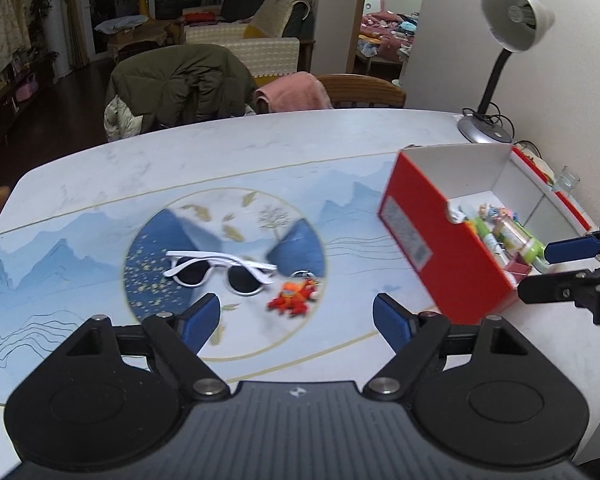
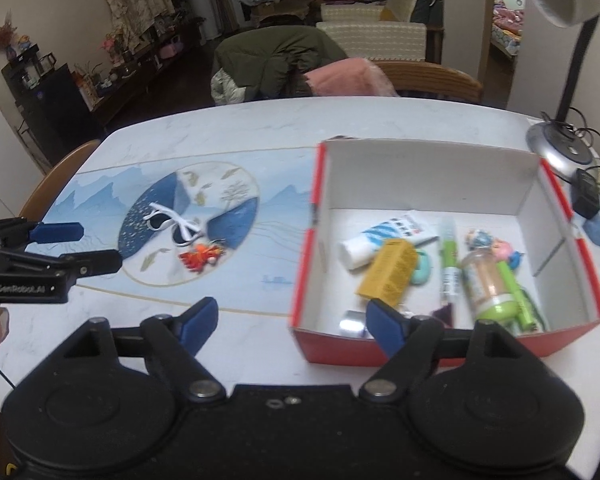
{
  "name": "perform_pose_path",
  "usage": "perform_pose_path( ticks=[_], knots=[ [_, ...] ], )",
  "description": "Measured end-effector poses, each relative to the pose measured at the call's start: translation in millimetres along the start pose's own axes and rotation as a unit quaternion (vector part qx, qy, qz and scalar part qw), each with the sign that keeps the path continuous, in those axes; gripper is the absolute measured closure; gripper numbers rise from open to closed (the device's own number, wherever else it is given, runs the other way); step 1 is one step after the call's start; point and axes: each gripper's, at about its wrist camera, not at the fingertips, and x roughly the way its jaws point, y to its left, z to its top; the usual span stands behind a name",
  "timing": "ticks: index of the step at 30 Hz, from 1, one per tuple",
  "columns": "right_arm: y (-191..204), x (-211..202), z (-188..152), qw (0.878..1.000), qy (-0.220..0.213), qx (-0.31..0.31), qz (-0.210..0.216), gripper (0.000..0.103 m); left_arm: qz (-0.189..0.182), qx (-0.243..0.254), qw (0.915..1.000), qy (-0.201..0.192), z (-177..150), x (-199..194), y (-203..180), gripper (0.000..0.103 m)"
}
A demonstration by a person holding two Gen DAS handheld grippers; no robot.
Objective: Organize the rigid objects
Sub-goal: 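Lift both tools out of the box and back toward the mat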
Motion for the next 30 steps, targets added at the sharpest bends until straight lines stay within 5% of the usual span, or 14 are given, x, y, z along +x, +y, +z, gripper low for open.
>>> perform_pose_path(
  ticks=[4,10,16,30],
  knots=[
    [26,14,6,1.000,0.003,-0.011,0.002,0.020,-0.004,0.012,0.9999,0.001,-5,7,18,0.002],
    [58,39,15,1.000,0.014,-0.027,0.000,0.020,-0.005,0.001,1.0000,0.007,-11,25,42,0.002],
    [84,73,18,0.998,0.036,-0.047,0.005,0.021,0.032,-0.015,0.9994,0.002,-4,48,64,0.002],
    [103,139,28,0.996,0.071,-0.047,-0.016,0.025,0.054,-0.072,0.9954,0.032,23,108,117,0.002]
  ],
)
